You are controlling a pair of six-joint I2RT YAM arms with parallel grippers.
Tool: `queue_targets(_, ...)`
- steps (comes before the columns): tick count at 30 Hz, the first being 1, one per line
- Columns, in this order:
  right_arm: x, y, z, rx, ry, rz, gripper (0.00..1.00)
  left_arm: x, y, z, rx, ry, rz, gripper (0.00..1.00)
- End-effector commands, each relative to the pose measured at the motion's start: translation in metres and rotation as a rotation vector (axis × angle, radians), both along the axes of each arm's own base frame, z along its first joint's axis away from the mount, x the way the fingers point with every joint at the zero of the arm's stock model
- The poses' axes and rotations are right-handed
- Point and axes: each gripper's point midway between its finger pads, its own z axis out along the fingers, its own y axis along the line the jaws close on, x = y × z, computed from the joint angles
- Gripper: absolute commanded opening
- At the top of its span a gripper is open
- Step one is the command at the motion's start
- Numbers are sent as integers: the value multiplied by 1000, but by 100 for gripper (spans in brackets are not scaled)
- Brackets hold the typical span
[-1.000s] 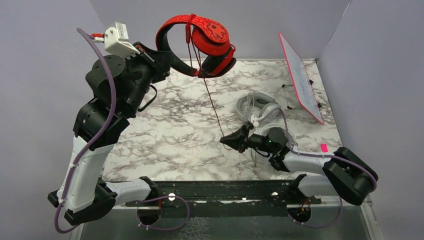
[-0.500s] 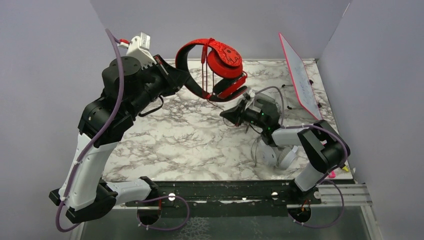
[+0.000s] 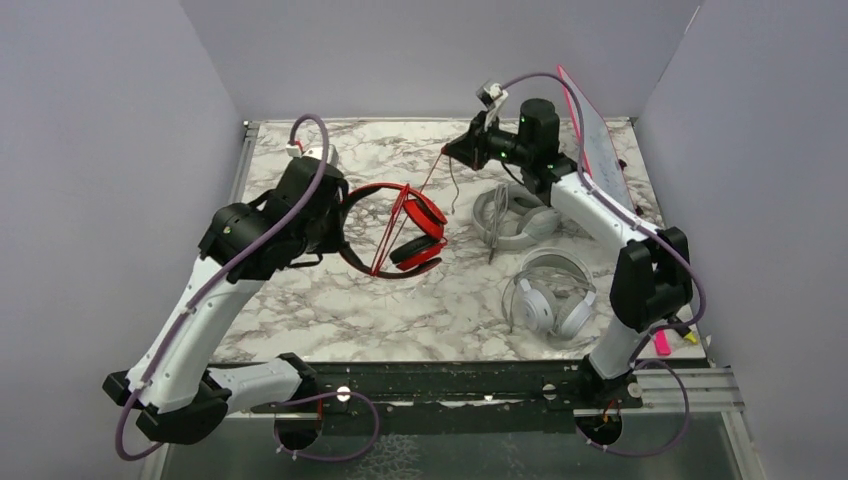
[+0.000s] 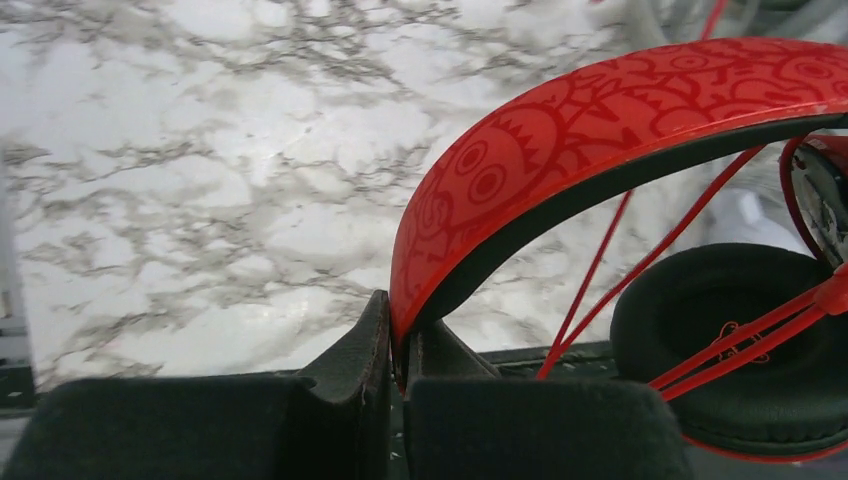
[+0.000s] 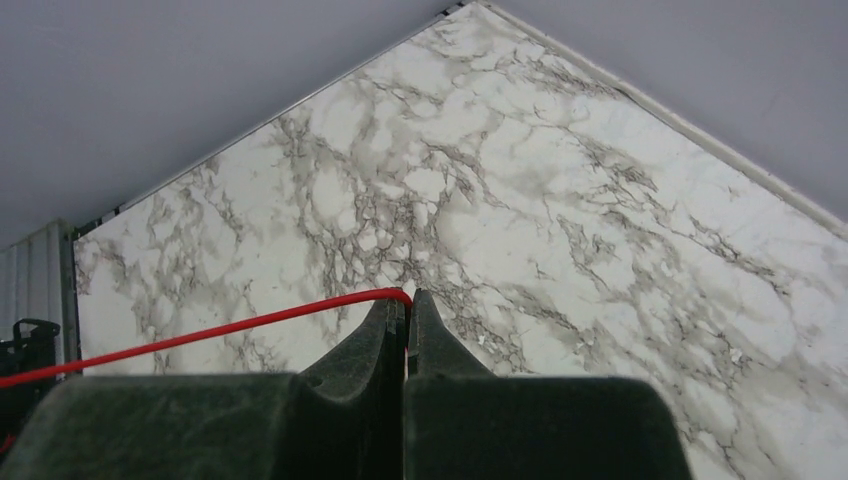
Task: Wrap the headphones
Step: Wrap the headphones cable around the headphones.
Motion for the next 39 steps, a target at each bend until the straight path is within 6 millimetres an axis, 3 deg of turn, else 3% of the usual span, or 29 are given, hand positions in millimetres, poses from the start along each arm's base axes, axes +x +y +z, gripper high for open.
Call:
queue_targets(1,22,-26,-8,-169,162,-100,1,19,41,-25,277,-31,104,0)
queue_targets(4,21,-28,24,-189,188,-106,1,45,53,-35,389,-103,186,0)
queue_targets(8,-1,-23,69,-144,241,-48,1,78,36,-63,435,-113,176,0)
queue_targets(12,-46,-1,98,-9,351,127,1,123,25,-93,289,-83,208,0)
queue_targets(16,-96,33,98,96,458,268,1,170,18,-89,63,-118,292,0)
queue_targets(21,-129,76,82,264,510,265,1,206,-29,-43,-193,-181,256,0)
queue_targets(26,-146,112,70,305,365,124,3,222,-42,10,-369,-273,306,0)
queue_targets(29,-153,107,64,357,258,26,9,223,-46,48,-469,-353,300,0)
queue_targets(33,-163,95,65,438,184,13,12,219,-52,82,-560,-404,275,0)
queue_targets(39,-164,95,63,412,127,26,12,201,-60,106,-677,-414,232,0)
